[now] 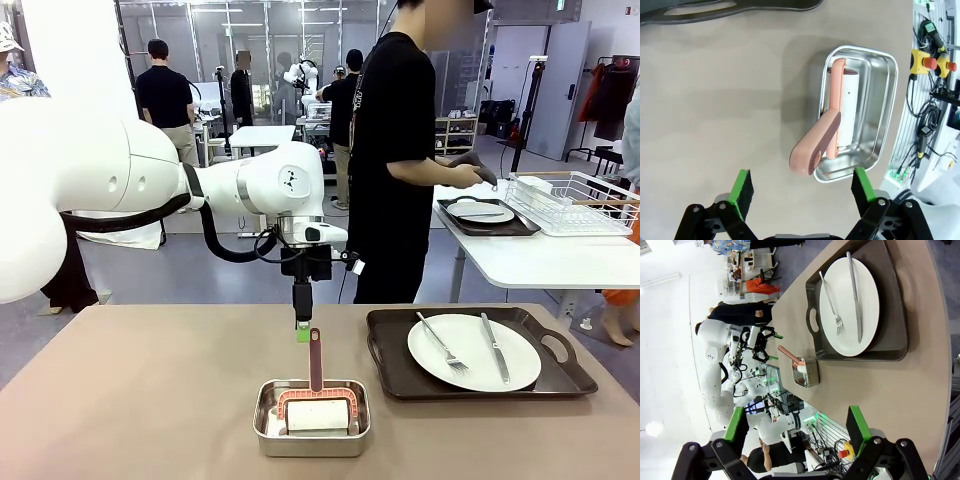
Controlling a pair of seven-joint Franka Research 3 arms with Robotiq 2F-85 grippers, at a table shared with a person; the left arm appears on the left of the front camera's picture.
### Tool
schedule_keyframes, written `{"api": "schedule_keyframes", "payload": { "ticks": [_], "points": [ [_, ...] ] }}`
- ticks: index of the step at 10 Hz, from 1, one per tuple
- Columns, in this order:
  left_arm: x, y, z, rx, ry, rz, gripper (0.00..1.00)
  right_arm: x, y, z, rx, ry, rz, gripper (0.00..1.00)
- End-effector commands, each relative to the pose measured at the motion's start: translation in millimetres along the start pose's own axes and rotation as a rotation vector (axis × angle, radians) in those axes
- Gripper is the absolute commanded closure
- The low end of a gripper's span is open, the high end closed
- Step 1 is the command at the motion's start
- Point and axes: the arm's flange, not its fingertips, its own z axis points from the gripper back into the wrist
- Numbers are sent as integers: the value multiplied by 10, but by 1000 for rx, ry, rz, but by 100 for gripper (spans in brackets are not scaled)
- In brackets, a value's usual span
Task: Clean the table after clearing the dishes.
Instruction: When the left (or right) Handle tray is removed, use the left hand (or right hand) to clean the left (or right) side of the table with the Lint Roller.
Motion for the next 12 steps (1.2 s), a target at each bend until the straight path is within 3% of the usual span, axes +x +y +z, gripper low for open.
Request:
{"api": "schedule_keyframes", "payload": {
  "ticks": [1,5,7,12],
  "points": [
    [-3,-4,2,17,-9,1,0,-22,33,2,2,-1,5,0],
    [0,1,-1,0,0,0,0,-22,33,2,2,-1,5,0],
    [5,-107,10,5,-38,-108,0,-22,33,2,2,-1,5,0],
    [110,-128,-132,-45,-72,-92,0,-22,33,2,2,-1,5,0]
  ]
}}
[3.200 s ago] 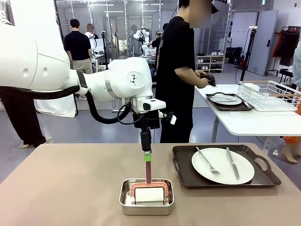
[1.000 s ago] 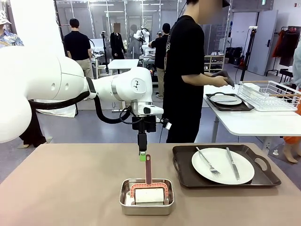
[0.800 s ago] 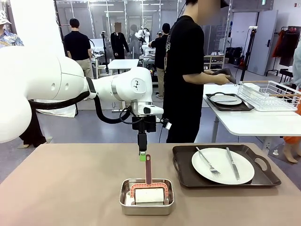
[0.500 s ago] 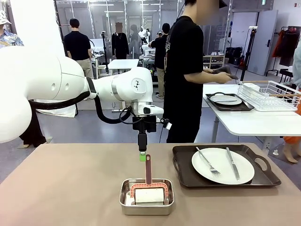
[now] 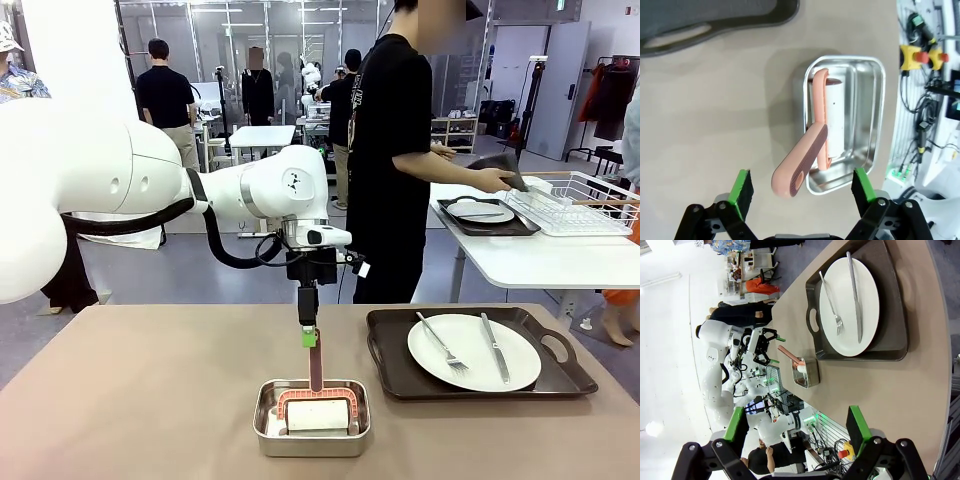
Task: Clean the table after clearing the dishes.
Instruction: When the left (or right) Handle tray is removed, use the left hand (or right hand) to clean the left (or right) side of the table with the Lint Roller.
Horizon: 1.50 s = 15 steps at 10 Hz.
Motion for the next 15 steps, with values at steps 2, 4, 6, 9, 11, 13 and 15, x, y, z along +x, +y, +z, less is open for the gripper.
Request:
{"api": "schedule_keyframes", "payload": {
  "ticks": [2,4,6,9,11,13,15],
  "points": [
    [41,-32,-118,-14,-36,8,0,-22,32,2,2,-1,5,0],
    [89,-21,-165,-33,-5,6,0,-22,32,2,2,-1,5,0],
    [106,-4,-213,-46,10,12,0,-22,32,2,2,-1,5,0],
    [80,34,-284,-43,29,28,0,-22,32,2,2,-1,5,0],
    [92,54,-314,-57,26,20,0,-22,32,2,2,-1,5,0],
    [95,63,-315,-63,25,20,0,-22,32,2,2,-1,5,0],
    [80,55,-285,-57,27,22,0,-22,32,2,2,-1,5,0]
  ]
}}
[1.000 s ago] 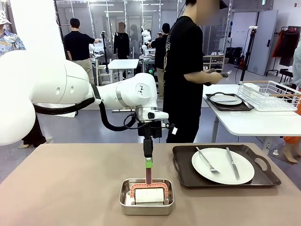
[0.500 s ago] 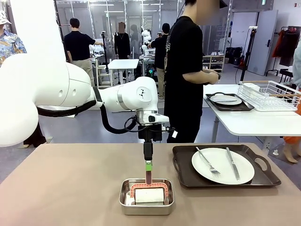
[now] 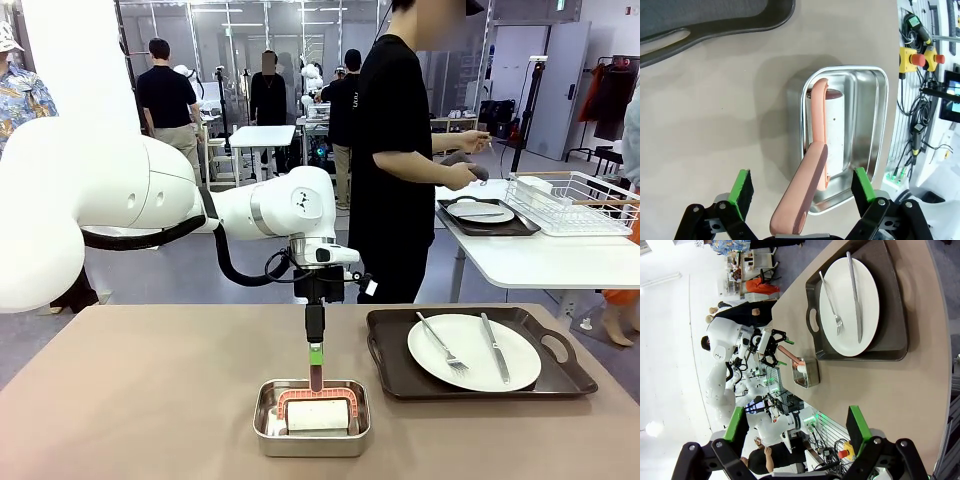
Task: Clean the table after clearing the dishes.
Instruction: When the left (or right) Handle tray is removed, use the left hand (or right hand) to clean the left (or right) side of the table with the Lint Roller.
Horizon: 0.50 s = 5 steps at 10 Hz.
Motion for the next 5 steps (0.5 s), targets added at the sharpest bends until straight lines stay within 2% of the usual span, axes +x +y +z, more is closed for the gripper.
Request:
{"api": "schedule_keyframes", "payload": {
  "ticks": [1,5],
  "points": [
    [-27,-40,35,-3,13,13,0,-22,33,2,2,-1,5,0],
    [5,-36,55,5,18,19,0,-22,33,2,2,-1,5,0]
  ]
}}
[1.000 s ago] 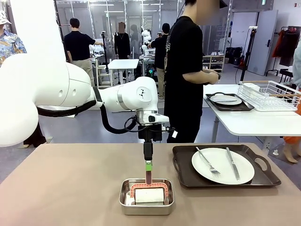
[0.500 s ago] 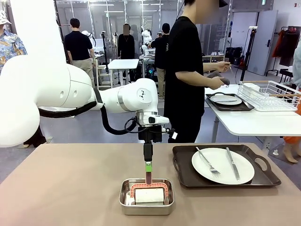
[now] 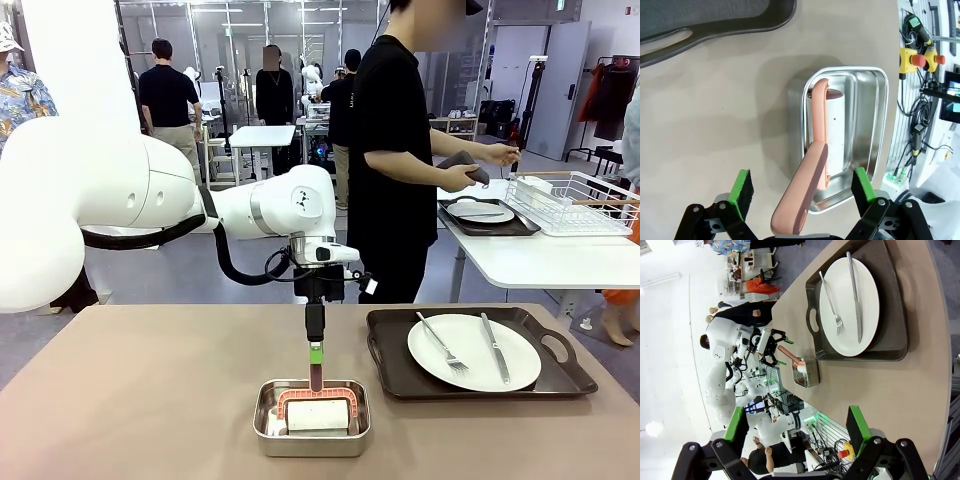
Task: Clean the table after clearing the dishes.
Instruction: When the left (or right) Handle tray is removed, use the left hand (or right hand) to clean the left (or right) side of the table with the Lint Roller.
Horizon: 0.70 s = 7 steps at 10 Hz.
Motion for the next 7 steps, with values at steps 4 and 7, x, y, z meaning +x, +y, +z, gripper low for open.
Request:
{"api": "schedule_keyframes", "payload": {
  "ticks": [4,7],
  "points": [
    [-9,-24,52,-2,31,21,32,-22,33,2,2,-1,5,0],
    [-15,-12,62,-4,30,21,62,-22,33,2,2,-1,5,0]
  ]
}}
